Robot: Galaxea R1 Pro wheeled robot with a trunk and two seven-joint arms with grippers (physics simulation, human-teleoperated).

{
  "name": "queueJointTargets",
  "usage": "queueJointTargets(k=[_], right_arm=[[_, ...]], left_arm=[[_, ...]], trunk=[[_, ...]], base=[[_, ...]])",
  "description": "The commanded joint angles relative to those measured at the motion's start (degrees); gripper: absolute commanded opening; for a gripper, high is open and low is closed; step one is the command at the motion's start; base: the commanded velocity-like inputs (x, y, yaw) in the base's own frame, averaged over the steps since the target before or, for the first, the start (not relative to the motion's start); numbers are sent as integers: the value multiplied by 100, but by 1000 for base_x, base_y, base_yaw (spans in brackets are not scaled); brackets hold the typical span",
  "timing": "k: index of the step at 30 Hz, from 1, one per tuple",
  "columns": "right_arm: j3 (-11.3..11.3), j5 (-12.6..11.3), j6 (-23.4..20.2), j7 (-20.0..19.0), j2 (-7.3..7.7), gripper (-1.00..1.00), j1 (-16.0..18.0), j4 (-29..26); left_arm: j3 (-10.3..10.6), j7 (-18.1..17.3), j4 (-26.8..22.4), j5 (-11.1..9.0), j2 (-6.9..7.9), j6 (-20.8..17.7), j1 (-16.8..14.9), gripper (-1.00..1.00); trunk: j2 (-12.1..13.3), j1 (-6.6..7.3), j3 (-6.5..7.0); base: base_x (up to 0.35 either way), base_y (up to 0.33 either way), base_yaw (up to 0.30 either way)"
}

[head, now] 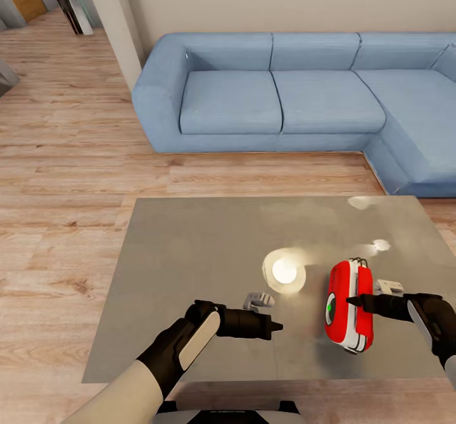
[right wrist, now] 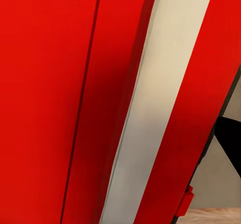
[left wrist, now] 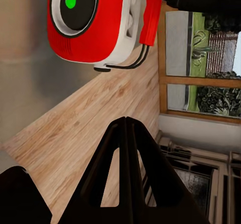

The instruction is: Turn on the radio receiver that's on the table in the living room.

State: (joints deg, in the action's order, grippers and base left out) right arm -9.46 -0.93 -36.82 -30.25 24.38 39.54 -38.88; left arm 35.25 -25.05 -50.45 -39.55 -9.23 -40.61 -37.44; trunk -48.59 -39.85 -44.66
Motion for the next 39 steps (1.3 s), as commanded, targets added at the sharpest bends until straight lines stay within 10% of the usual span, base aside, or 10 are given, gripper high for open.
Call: queueJointTargets(k=[1,25,26,39], right_arm=[[-1,-12,-1,1,-1,-100,1,0],[-3,-13,507,52,0,-100,1,406],[-3,-13,508,53,2,100,1,407],[-3,-8,500,54,12,100,1,408]], left_arm=[[0,0,0,0,0,0,0,-100],[0,0,0,0,0,0,0,-100],[0,0,0,0,0,0,0,-100],[7,0,0,0,0,0,0,-100]], trunk=[[0,0,0],[0,0,0],[0,0,0],[0,0,0]], base=[[0,0,0],[0,0,0],[0,0,0],[0,0,0]])
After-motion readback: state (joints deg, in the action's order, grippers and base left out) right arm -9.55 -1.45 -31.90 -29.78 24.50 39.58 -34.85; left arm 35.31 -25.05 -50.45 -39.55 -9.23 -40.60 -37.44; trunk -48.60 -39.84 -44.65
